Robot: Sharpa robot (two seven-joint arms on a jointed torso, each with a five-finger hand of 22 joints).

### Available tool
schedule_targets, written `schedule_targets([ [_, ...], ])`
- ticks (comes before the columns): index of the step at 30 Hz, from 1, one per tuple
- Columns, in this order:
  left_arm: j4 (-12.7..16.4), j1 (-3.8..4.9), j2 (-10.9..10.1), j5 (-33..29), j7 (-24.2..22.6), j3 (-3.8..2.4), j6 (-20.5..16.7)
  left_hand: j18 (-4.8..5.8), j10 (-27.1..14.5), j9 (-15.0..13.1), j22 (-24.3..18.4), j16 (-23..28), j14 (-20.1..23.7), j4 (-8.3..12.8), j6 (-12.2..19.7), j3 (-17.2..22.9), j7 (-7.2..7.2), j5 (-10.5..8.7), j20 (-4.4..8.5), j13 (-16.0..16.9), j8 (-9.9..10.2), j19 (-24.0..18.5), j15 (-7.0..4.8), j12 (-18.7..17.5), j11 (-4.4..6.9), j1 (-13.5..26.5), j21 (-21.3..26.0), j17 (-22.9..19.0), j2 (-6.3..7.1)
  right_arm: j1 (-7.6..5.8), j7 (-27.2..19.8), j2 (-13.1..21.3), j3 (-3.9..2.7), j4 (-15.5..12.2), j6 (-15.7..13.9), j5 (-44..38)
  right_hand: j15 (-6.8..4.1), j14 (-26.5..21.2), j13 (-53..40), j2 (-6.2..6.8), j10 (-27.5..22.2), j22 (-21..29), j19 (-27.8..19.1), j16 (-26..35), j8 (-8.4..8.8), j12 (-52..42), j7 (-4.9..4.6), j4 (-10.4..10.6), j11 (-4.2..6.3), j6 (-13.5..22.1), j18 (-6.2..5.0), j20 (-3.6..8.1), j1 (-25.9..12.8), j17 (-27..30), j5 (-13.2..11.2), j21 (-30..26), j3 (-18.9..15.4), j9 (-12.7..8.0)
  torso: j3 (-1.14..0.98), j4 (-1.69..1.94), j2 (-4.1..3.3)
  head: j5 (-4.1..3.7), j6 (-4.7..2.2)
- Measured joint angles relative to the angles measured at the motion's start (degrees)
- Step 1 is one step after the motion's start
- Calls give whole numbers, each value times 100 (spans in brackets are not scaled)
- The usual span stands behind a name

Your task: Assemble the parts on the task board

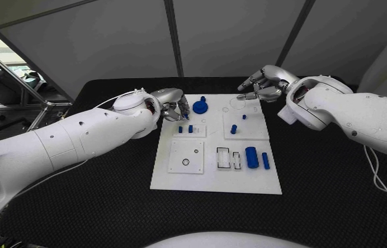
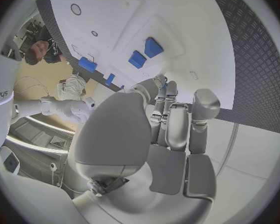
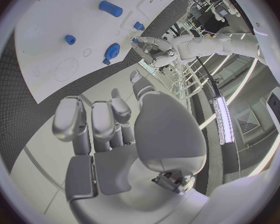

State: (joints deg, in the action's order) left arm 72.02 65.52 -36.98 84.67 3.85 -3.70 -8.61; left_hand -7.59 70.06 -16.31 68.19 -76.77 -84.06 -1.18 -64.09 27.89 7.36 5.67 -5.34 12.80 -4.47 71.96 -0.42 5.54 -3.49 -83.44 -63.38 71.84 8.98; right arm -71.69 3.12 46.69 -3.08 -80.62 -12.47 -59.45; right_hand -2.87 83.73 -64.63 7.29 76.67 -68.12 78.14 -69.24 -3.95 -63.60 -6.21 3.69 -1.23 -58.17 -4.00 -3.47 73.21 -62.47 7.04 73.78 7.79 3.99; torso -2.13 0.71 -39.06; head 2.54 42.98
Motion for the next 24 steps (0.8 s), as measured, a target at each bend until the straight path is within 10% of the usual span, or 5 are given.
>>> schedule_targets([
  [24, -212, -14, 192, -20, 26, -5, 139, 0, -2, 21, -1, 0, 0, 0, 1, 0, 0, 0, 0, -21, 29, 0, 0, 0, -2, 24, 0, -27, -24, 0, 0, -14, 0, -5, 1, 0, 0, 0, 0, 0, 0, 0, 0, 0, 0, 0, 0, 0, 0, 0, 0, 0, 0, 1, 0, 0, 0, 0, -1, 0, 3, -7, 24],
])
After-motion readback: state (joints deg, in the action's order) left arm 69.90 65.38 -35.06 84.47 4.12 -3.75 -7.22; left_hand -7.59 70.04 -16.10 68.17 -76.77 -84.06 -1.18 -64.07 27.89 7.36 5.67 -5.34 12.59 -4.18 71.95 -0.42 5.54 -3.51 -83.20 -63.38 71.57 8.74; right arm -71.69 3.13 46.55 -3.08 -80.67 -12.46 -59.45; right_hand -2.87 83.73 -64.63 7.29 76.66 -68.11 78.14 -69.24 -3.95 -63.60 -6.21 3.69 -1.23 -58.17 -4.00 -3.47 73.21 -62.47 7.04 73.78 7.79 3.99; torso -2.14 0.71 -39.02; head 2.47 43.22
